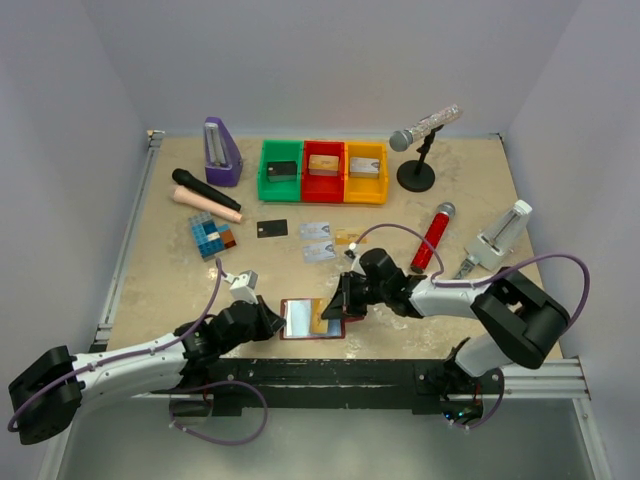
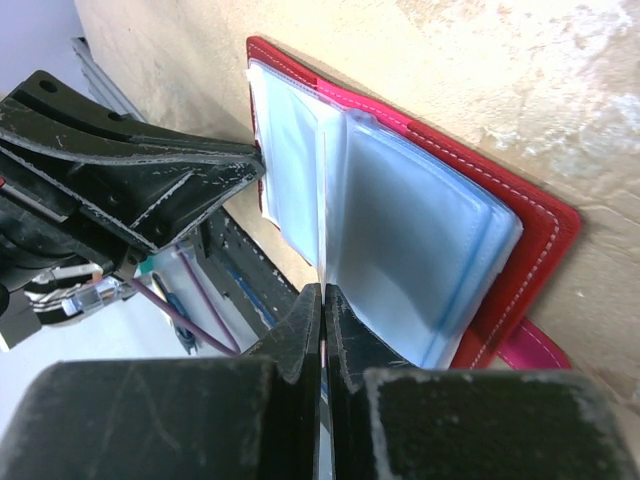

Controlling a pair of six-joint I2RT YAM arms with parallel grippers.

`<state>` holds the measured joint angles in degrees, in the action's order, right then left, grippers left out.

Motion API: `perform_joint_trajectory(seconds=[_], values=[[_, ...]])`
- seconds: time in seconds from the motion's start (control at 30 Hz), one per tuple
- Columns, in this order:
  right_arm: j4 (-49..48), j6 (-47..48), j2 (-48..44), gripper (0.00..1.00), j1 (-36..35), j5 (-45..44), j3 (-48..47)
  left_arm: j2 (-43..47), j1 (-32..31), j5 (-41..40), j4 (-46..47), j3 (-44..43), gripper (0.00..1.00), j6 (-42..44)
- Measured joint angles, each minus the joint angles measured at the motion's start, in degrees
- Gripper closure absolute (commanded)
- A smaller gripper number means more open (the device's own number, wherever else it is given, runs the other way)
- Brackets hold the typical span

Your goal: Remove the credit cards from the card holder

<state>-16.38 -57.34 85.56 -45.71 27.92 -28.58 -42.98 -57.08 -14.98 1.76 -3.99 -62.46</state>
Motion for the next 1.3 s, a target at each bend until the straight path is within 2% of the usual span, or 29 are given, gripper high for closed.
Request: perform_joint_trajectory(seconds=[0.2, 0.37, 0.43, 0.6, 0.77, 1.0, 1.13, 1.3], values=[[5.8, 2.1, -3.9, 1.00, 0.4, -2.1, -0.1, 1.0, 0.0, 0.0, -1.0, 0.0, 0.99, 0.0], [15.1, 6.1, -9.2, 1.00, 0.5, -5.6, -1.9, 1.1, 0.0, 0.1, -4.0, -2.4, 0.49, 1.1], [18.7, 7.8, -11.9, 1.00, 0.5, -6.7, -2.9, 0.9, 0.0, 0.0, -6.1, -5.0, 0.40, 2.4], [28.4, 16.8, -21.3, 1.00, 0.5, -7.3, -8.4, 2.3, 0.0, 0.2, -10.5, -14.3, 0.25, 5.3], [34.2, 27.4, -30.3, 1.00, 0.5, 0.0, -13.7, 8.9, 0.1, 3.5, -8.2, -19.4, 0.28, 10.4], [44.0, 39.2, -31.4, 1.00, 0.2, 17.9, -18.3, 18.5, 0.1, 16.1, -1.6, -19.3, 0.32, 20.1], [48.3, 42.3, -30.2, 1.00, -0.6, 22.6, -19.8, 18.2, 0.1, 25.0, 0.4, -19.6, 0.36, 23.4], [52.5, 44.9, -28.6, 1.00, -2.1, 24.1, -23.7, 11.5, 0.1, 34.7, 0.7, -22.6, 0.37, 25.6]])
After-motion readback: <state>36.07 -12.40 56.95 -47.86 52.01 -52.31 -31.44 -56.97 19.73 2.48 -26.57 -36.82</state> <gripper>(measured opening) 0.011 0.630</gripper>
